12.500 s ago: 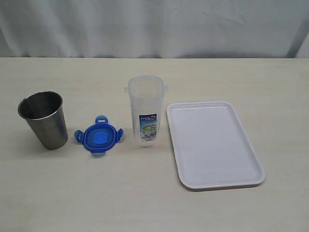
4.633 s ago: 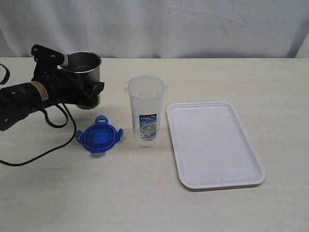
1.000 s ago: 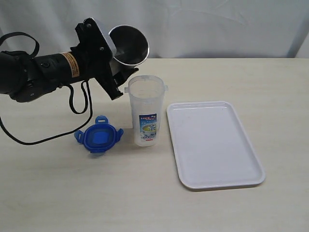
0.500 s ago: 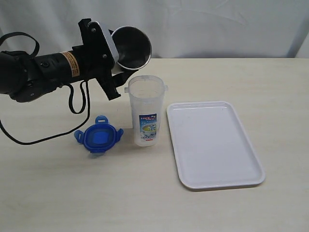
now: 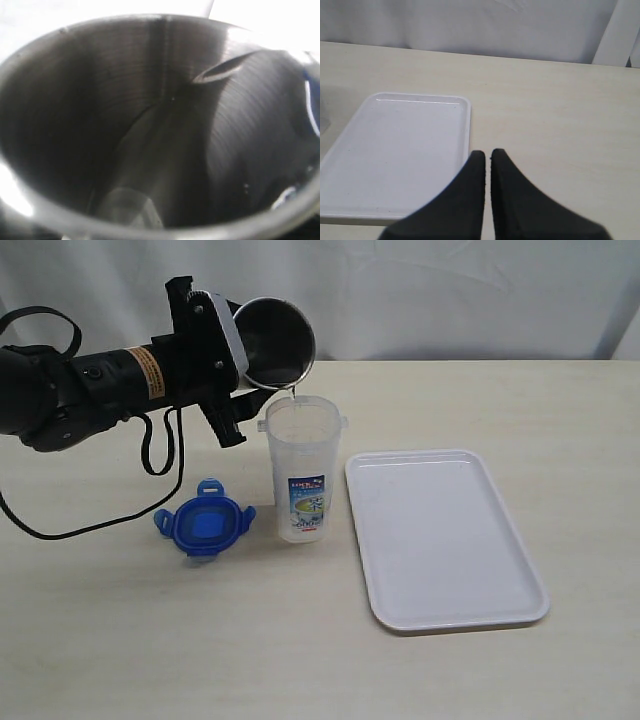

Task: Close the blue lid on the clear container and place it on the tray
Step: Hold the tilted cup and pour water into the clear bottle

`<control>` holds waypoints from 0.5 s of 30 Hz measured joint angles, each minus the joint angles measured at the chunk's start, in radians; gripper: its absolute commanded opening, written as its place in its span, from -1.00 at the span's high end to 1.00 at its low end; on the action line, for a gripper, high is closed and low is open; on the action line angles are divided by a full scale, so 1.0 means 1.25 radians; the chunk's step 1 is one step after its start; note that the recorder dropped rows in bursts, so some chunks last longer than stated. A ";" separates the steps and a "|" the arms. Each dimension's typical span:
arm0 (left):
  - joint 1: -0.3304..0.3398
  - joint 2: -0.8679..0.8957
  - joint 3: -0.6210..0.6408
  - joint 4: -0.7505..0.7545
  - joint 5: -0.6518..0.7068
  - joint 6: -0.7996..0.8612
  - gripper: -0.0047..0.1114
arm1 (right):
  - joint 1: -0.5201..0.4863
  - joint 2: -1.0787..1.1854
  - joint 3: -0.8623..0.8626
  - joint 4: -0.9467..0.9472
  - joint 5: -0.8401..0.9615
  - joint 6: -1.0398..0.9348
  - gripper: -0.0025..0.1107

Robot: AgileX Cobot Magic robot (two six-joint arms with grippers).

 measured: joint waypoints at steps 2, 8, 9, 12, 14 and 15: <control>0.000 0.000 0.000 0.000 0.000 0.005 0.92 | 0.000 0.000 0.000 0.000 0.000 0.000 0.88; 0.000 0.000 0.000 0.000 0.000 0.035 0.92 | 0.000 0.000 0.000 0.000 0.000 0.000 0.88; 0.000 0.000 0.000 0.000 0.000 0.038 0.92 | 0.000 0.000 0.000 0.000 0.000 0.000 0.88; 0.000 0.000 0.000 0.000 0.000 0.042 0.92 | 0.000 0.000 0.000 0.000 0.000 0.000 0.88; 0.000 0.000 0.000 0.000 0.000 0.042 0.92 | 0.000 0.000 0.000 0.000 0.000 0.000 0.88; 0.000 0.000 0.000 0.000 0.000 0.042 0.92 | 0.000 0.000 0.000 0.000 0.000 0.000 0.88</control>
